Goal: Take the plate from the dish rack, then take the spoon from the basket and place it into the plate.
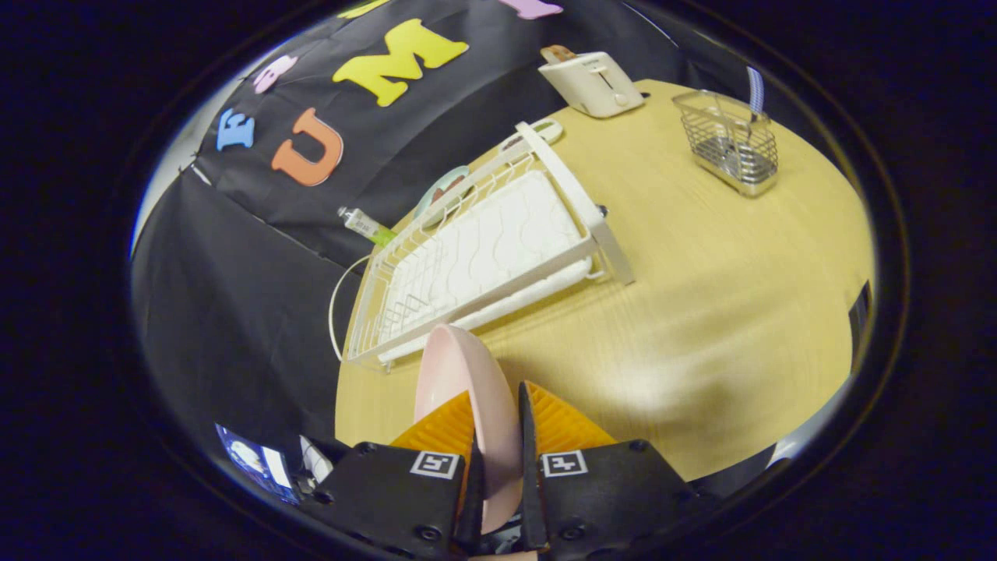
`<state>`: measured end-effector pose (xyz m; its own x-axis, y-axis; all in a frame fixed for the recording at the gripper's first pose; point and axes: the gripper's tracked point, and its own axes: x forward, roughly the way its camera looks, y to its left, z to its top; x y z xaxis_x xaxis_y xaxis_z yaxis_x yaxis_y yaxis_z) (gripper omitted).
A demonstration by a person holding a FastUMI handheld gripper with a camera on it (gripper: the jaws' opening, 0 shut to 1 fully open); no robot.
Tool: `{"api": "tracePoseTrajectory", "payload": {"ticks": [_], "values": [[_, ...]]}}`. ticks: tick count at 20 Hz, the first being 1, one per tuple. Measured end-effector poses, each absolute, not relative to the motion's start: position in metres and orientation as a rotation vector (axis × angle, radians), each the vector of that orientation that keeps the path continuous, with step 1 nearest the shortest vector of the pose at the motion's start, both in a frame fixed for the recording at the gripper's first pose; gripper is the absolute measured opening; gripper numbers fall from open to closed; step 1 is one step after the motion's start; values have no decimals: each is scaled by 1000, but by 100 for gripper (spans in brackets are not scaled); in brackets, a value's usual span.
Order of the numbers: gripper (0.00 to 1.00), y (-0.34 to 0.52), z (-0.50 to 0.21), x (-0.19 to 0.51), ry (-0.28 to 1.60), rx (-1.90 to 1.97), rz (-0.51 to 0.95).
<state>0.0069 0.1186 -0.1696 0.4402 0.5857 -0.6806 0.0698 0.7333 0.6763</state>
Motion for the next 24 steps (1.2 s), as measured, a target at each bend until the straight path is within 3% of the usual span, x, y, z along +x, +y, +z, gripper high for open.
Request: {"api": "tracePoseTrajectory", "payload": {"ticks": [8, 14, 17, 21, 24], "values": [[29, 106, -203, 27, 1114, 757, 339], [47, 88, -194, 32, 1058, 713, 336], [60, 69, -174, 36, 943, 605, 327], [87, 28, -144, 41, 741, 386, 252], [93, -11, -125, 44, 567, 202, 147]]}}
